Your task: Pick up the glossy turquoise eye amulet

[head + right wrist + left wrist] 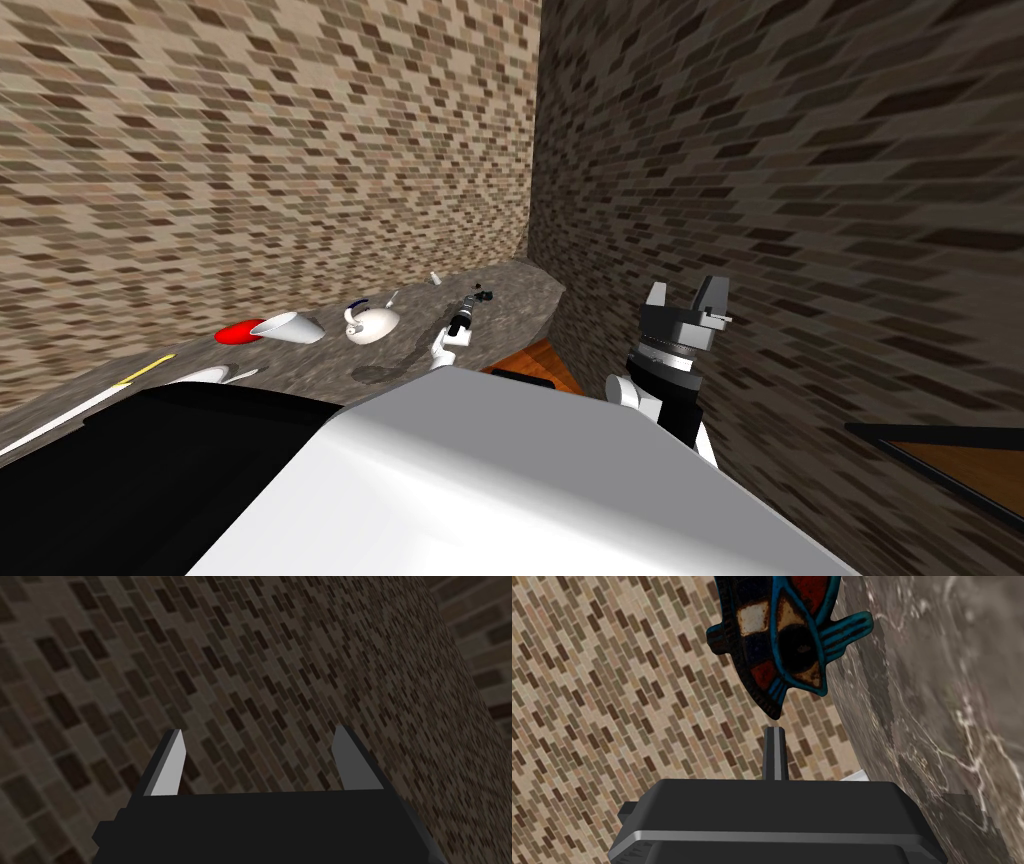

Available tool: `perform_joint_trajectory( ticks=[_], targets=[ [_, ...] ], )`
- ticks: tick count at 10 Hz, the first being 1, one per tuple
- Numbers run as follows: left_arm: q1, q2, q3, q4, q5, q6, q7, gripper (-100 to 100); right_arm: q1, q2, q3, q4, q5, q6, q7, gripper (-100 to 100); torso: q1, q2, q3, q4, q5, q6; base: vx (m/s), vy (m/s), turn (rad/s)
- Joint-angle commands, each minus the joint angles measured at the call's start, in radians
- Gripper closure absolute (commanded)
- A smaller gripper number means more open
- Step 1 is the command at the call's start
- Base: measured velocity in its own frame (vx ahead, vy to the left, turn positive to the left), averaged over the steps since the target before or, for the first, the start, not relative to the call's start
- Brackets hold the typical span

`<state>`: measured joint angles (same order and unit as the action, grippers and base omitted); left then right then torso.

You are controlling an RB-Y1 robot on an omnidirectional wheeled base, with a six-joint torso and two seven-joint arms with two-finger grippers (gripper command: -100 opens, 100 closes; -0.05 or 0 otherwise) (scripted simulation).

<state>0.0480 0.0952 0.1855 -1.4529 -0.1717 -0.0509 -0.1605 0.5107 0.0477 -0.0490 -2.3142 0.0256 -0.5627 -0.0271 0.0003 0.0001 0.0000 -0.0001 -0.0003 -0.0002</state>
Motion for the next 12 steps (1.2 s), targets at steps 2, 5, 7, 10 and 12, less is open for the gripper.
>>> perform_joint_trajectory(
  ticks=[2,5,7,10,12],
  targets=[
    [0.000,0.000,0.000,0.000,0.000,0.000,0.000,100,0.000,0.000,0.000,0.000,0.000,0.000,0.000,0,0.000,0.000,0.000,0.000,0.000,0.000,0.000,0.000,0.000],
    [0.006,0.012,0.043,0.009,-0.023,-0.029,0.021,-100,0.000,0.000,0.000,0.000,0.000,0.000,0.000,0,-0.005,0.003,0.002,0.000,-0.001,0.000,-0.057,-0.077,0.074],
    [0.012,0.017,0.085,0.015,-0.046,-0.057,0.042,-100,0.000,0.000,0.000,0.000,0.000,0.000,0.000,0,-0.011,0.006,0.004,0.001,-0.002,0.000,-0.089,-0.177,0.108],
    [0.020,0.022,0.141,0.023,-0.076,-0.092,0.067,-100,0.000,0.000,0.000,0.000,0.000,0.000,0.000,0,-0.012,0.009,0.005,0.002,-0.003,0.000,-0.137,-0.168,0.093],
    [0.011,0.020,0.114,0.026,-0.057,-0.067,0.053,-100,0.000,0.000,0.000,0.000,0.000,0.000,0.000,0,-0.011,0.008,0.005,0.002,-0.002,0.000,-0.054,-0.073,-0.006]
  ],
)
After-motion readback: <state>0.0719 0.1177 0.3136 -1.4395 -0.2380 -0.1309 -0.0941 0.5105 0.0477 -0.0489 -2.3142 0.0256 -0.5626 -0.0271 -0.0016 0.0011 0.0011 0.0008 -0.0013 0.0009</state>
